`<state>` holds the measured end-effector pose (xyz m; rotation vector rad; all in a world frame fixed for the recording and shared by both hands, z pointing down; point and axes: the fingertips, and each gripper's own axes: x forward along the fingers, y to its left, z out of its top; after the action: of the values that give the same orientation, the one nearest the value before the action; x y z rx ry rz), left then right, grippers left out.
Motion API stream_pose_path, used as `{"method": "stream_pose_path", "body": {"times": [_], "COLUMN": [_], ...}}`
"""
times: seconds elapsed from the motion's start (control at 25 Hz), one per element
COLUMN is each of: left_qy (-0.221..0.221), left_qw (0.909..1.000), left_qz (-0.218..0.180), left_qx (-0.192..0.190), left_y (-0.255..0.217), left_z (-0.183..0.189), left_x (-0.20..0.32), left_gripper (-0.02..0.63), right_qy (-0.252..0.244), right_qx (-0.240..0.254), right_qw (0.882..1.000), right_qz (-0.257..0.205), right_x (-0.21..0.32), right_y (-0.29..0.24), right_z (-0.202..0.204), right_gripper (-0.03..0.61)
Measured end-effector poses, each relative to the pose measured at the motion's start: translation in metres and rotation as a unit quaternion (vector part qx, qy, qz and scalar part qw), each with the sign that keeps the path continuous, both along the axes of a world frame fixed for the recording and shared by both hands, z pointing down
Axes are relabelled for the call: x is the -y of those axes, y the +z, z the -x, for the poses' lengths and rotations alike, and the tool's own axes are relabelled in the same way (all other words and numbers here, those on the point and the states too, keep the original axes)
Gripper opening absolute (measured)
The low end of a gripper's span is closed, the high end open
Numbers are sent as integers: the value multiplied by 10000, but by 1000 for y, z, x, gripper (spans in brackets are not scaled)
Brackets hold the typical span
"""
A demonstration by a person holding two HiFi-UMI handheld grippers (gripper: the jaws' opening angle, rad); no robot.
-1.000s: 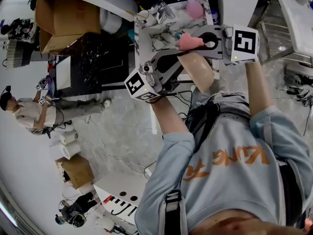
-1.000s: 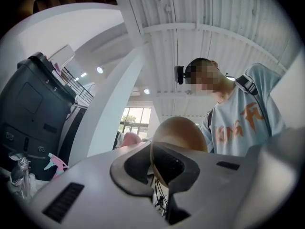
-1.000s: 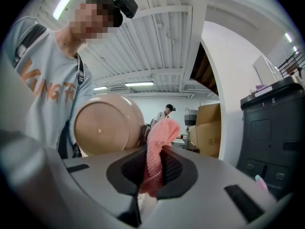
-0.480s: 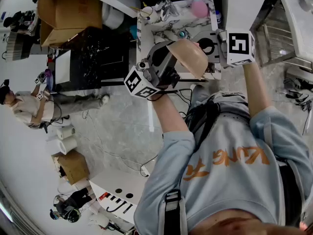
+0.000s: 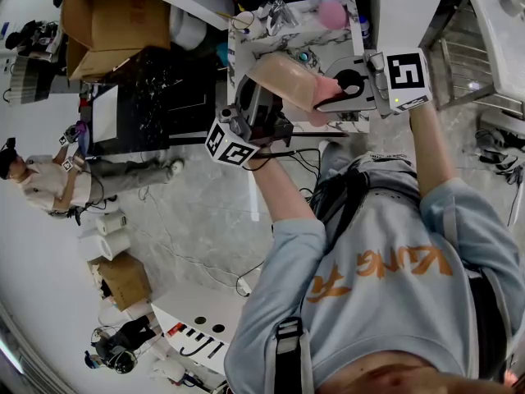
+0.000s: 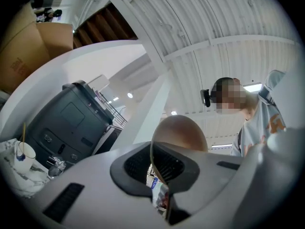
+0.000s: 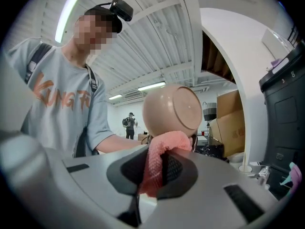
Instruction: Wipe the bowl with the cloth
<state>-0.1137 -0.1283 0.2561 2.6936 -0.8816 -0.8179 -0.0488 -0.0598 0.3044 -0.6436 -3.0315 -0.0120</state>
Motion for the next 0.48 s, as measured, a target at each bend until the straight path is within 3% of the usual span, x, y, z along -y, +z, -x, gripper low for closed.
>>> {"method": "stream_pose_path", "body": {"times": [0.24,0.48], "left_qy": [-272,-207], "left_qw": [9988,9968], "left_qz": [393,710], "left_qx": [-87,299], "left_y": [20,45], "left_z": [14,6], "left_x": [6,6], "left_gripper": [31,31], "right_qy": [-286,-282], "right_qx": [364,863], "right_qw": [9988,9955], "right_qz": [167,286], "right_x": [-8,-5], "right_y": [-14,-32], "right_z": [-8,-18], "right_gripper": [40,40]}}
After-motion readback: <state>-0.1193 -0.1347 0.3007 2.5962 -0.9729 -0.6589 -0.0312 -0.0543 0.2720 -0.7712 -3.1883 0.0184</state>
